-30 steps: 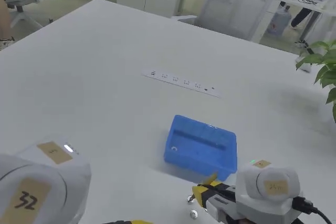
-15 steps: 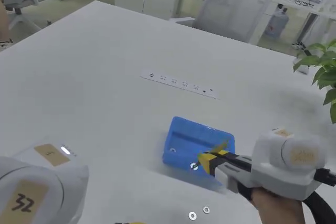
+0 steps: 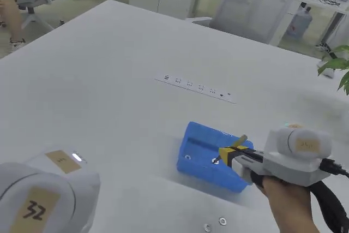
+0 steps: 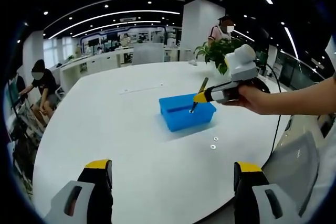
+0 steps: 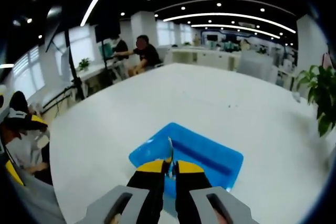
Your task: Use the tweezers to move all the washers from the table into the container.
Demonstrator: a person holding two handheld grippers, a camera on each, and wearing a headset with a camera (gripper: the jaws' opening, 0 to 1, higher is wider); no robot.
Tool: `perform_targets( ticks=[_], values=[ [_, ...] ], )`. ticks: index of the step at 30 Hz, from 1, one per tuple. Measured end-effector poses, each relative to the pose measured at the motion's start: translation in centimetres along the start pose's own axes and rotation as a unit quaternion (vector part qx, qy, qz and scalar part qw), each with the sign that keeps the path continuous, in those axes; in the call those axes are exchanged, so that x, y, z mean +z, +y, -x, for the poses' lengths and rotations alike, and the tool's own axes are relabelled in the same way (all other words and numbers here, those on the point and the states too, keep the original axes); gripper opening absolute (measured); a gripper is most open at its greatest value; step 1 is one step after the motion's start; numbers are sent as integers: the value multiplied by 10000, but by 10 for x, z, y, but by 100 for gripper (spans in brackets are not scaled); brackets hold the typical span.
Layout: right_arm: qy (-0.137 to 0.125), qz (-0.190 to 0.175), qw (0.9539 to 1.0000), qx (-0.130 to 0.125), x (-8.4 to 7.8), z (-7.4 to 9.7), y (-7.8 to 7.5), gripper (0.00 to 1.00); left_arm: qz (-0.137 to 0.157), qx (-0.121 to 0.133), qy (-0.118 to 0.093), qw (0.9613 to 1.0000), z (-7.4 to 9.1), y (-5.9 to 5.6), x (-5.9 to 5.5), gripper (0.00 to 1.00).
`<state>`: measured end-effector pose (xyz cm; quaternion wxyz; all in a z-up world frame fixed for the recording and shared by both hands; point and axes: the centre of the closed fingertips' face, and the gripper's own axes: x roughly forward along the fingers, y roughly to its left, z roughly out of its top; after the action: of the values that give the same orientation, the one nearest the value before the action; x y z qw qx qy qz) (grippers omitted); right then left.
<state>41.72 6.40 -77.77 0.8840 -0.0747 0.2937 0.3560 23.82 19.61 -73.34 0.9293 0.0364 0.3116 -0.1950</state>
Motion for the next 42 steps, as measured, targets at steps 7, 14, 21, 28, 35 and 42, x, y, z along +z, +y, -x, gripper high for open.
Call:
perform_targets(
  ticks=[7, 14, 21, 28, 35, 42],
  values=[
    [221, -154, 9996, 77, -14, -21, -6, 3, 14, -6, 34, 10000, -3, -1, 0, 98],
    [346, -138, 9992, 127, -24, -33, -1, 3, 15, 11, 86, 10000, -4, 1, -2, 98],
    [334, -279, 9989, 163, -22, -32, -1, 4, 27, 25, 79, 10000, -5, 2, -1, 98],
    [6, -369, 9993, 110, 0, -10, 0, 4, -17, 23, 19, 10000, -3, 0, 4, 98],
    [-418, -389, 9983, 124, 15, 31, 10, 4, 5, 7, -7, 10000, -2, -2, 3, 98],
    [-508, -410, 9977, 194, 3, 59, 29, 4, -17, 34, -68, 10000, 0, -3, 5, 99]
  ],
)
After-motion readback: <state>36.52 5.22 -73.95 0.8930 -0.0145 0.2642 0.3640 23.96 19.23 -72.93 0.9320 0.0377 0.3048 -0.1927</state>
